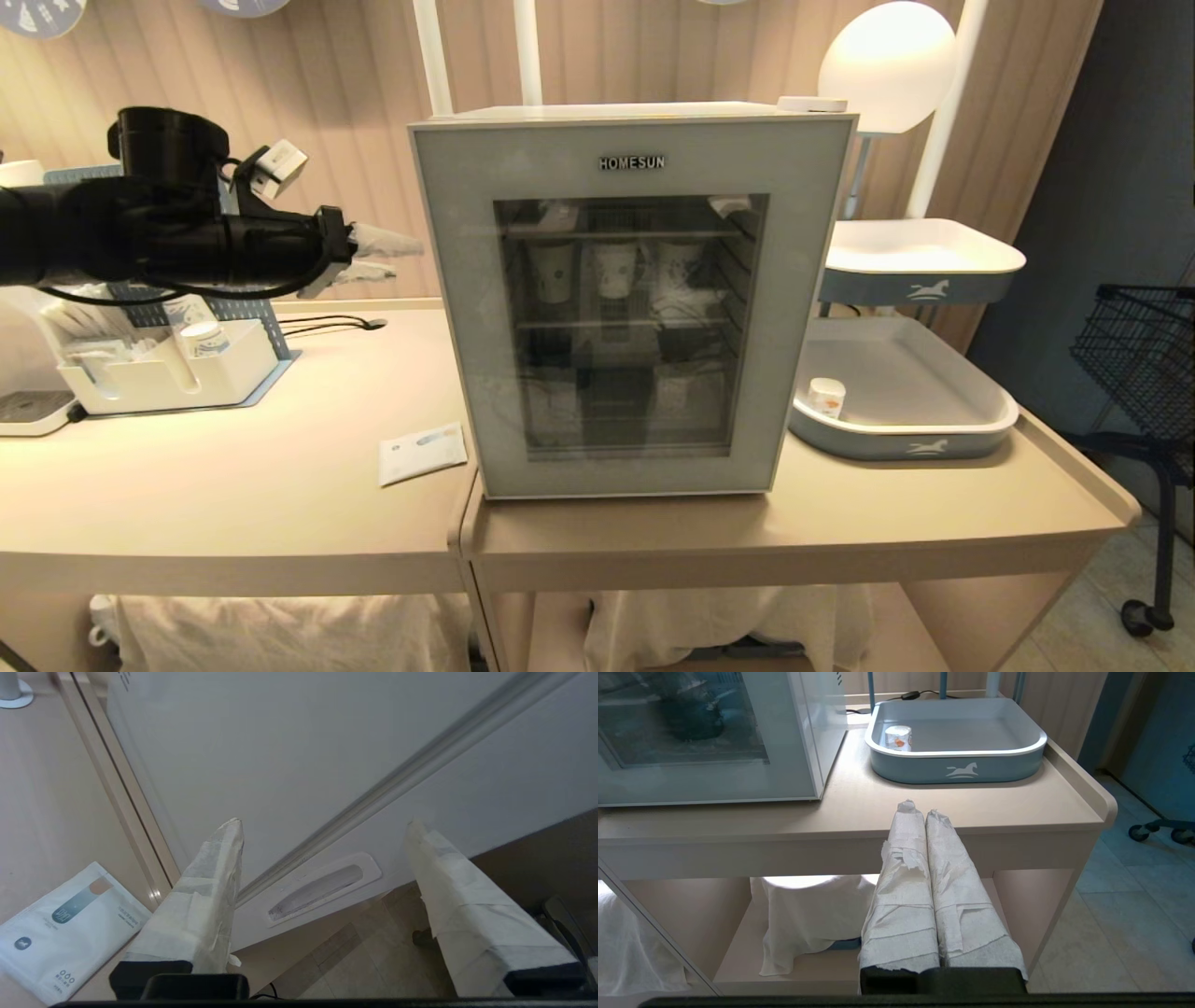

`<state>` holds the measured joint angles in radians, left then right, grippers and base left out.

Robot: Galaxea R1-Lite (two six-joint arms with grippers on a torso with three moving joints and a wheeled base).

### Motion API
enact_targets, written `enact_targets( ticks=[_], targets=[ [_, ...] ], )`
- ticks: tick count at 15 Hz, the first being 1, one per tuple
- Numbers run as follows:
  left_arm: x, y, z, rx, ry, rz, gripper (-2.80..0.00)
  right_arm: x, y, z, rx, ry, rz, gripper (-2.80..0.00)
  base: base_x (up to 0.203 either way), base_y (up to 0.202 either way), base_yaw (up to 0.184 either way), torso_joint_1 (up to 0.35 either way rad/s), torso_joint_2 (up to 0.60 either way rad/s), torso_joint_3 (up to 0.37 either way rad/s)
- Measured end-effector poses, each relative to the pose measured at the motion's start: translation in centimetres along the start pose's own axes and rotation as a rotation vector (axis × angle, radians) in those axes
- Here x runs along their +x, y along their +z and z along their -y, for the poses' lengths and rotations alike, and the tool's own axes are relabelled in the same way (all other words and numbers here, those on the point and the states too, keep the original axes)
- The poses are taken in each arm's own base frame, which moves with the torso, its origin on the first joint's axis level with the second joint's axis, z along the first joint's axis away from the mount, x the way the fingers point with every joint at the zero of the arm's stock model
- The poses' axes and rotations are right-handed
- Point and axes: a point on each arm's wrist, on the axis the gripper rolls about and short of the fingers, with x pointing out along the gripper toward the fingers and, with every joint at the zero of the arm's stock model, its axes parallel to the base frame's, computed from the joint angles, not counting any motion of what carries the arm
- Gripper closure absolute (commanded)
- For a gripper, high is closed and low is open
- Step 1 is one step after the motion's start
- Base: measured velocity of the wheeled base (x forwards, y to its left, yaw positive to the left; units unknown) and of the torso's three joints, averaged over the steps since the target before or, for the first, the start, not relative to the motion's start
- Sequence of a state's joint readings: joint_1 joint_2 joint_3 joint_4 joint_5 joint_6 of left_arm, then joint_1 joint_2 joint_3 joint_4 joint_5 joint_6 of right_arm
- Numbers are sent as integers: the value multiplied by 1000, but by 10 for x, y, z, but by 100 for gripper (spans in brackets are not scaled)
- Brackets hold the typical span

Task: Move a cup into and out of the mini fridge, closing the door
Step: Open the freezer door

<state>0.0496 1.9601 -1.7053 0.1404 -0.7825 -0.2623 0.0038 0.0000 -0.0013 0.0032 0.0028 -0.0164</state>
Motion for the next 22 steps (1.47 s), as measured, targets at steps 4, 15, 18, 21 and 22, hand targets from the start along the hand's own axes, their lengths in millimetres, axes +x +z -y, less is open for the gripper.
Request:
enact_targets(
  ticks=[4, 15, 18, 21, 22],
  targets=[
    [-4, -22, 6, 52, -151, 16, -280, 0, 0, 0, 0, 0, 0, 0, 0, 0, 0, 0, 0, 0],
    [10, -72, 31, 167, -372, 40, -280, 0, 0, 0, 1, -1, 0, 0, 0, 0, 0, 0, 0, 0],
    [12, -83, 29, 180, -387, 41, -280, 0, 0, 0, 1, -1, 1, 0, 0, 0, 0, 0, 0, 0],
    [9, -87, 24, 188, -381, 55, -280, 0, 0, 0, 1, 0, 1, 0, 0, 0, 0, 0, 0, 0],
    [9, -88, 23, 187, -378, 55, -280, 0, 0, 0, 1, 1, 1, 0, 0, 0, 0, 0, 0, 0]
  ],
)
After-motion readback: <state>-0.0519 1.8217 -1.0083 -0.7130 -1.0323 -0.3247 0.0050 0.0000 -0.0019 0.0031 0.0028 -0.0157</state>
